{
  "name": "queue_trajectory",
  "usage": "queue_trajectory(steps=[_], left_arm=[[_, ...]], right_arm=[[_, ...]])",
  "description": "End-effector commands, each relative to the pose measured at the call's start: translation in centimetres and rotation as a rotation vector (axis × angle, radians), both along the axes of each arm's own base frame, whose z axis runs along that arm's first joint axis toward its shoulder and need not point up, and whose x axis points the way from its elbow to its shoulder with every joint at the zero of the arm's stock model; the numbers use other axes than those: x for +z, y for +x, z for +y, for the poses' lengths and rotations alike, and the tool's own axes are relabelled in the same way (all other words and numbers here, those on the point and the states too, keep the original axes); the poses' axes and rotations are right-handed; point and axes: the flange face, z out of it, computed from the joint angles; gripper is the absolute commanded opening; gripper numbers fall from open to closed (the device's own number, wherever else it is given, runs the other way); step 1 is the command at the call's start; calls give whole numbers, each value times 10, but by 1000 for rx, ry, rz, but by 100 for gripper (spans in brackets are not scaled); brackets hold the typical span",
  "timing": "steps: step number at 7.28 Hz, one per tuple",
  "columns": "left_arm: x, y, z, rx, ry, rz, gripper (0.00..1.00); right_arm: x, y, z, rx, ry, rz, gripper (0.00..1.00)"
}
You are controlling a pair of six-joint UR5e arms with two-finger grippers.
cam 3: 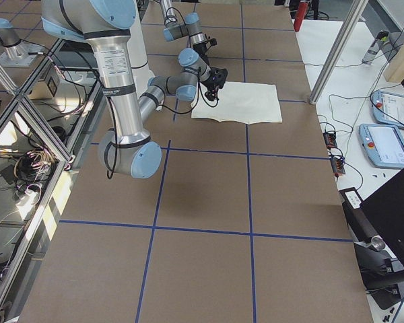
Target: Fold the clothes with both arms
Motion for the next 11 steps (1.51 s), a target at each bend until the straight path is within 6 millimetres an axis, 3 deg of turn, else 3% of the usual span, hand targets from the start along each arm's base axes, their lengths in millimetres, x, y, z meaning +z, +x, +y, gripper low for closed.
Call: queue_trajectory(steps=[1,3,6,10,11], left_arm=[[0,15,20,22,-42,14,77],[0,22,32,34,-69,21,71],[15,38,34,39,-78,-11,71],[10,36,34,41,-75,-3,71],[4,38,34,41,-73,8,63]], right_arm=[[2,0,1,0,-2,-3,100],[4,0,1,4,-4,0,100],[5,-2,2,4,-4,1,100],[4,-3,3,3,-5,-3,100],[4,-3,3,3,-5,-3,100]])
